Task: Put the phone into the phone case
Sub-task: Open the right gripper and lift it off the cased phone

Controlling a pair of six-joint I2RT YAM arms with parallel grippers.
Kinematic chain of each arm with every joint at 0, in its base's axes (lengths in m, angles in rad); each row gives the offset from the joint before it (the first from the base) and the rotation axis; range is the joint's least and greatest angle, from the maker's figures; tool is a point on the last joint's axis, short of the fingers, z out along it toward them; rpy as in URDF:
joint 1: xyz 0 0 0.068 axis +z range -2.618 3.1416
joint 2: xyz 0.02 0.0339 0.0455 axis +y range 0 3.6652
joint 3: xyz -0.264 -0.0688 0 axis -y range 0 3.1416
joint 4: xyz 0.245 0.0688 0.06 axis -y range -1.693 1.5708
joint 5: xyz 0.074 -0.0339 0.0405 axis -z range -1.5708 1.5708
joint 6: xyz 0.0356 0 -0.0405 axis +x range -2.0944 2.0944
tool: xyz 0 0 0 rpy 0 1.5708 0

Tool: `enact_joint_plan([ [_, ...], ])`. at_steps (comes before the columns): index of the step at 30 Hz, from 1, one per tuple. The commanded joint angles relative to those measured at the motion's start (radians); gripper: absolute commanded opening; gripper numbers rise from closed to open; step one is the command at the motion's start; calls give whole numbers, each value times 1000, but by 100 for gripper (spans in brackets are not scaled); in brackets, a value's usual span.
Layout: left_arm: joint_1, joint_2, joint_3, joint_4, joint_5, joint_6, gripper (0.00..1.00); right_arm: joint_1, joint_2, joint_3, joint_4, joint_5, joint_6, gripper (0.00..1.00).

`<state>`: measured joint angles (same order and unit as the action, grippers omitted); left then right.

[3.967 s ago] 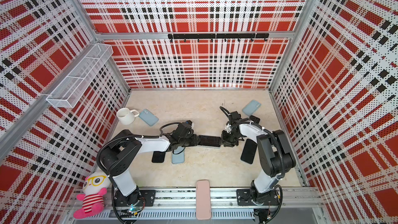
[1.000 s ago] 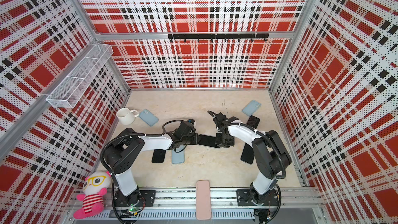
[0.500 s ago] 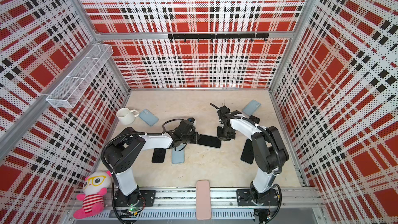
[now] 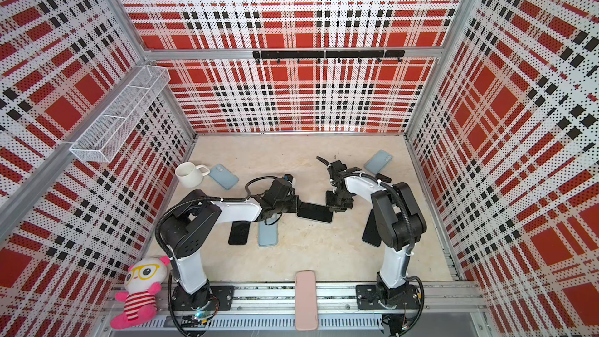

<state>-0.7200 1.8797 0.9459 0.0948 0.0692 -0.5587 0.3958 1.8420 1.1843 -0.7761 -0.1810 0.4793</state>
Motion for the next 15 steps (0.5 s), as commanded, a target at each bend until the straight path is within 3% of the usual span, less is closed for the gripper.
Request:
enact_joint_plan([
  [1, -27, 90, -49, -190, 20, 6, 12, -3, 25, -25, 52, -25, -10, 21],
  [10, -29, 98, -49, -111, 70, -26, 10, 2, -91, -101, 101, -62, -5, 16],
  [15, -18, 37, -20, -130, -28, -42, 22, 2, -217, -111, 45, -35, -63, 19],
])
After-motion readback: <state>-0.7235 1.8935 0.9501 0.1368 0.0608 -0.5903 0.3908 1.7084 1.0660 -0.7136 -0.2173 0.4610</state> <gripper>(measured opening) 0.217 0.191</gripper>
